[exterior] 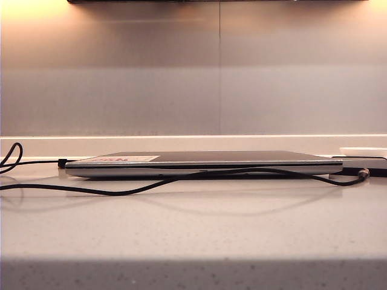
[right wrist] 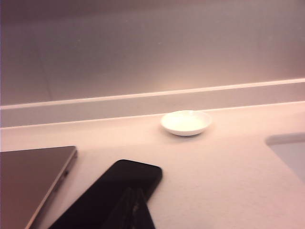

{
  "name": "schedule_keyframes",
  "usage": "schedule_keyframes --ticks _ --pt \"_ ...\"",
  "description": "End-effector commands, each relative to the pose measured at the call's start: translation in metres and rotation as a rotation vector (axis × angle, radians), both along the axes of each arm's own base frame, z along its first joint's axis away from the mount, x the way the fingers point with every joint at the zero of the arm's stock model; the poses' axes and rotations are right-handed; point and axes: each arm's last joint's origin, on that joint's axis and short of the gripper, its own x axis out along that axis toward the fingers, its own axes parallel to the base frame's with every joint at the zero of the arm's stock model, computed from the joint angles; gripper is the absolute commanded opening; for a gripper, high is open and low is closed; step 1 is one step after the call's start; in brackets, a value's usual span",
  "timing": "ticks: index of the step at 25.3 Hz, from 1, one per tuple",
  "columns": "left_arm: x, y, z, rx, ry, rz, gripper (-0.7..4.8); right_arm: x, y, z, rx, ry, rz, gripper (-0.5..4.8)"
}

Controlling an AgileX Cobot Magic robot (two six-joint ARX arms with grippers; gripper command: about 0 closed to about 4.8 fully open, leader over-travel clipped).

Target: Pick up the charging cable and the phone, plug the charging cable into the charging port on the phone, and finally place them back on the table.

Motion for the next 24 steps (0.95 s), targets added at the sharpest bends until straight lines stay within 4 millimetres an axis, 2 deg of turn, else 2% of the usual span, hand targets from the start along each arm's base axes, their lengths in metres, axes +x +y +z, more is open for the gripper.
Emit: schedule_keyframes --ticks 1,24 --pt "-0.0003 -0.0001 0.0026 0.002 -0.016 -0.003 -0.05 0.0000 0.0024 0.0007 -0.002 -0.019 0.024 -0.04" --pt "-0.0003 -0.0001 0.0026 0.002 -0.016 -0.003 -0.05 0.0000 0.0011 0.0003 -0.002 -0.014 0.010 -0.05"
